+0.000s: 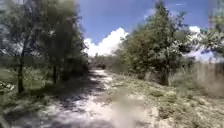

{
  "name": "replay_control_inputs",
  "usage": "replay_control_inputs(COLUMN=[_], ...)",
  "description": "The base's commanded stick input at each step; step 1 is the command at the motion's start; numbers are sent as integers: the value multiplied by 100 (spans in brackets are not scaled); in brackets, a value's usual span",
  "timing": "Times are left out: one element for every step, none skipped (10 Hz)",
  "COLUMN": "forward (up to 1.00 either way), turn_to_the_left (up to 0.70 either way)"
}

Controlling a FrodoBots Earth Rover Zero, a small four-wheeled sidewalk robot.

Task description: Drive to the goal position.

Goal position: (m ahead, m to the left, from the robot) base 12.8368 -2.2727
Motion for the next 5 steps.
replay_control_inputs(forward=[50, 50, 50, 50, 50], turn_to_the_left=[0, 0, 0, 0, 0])
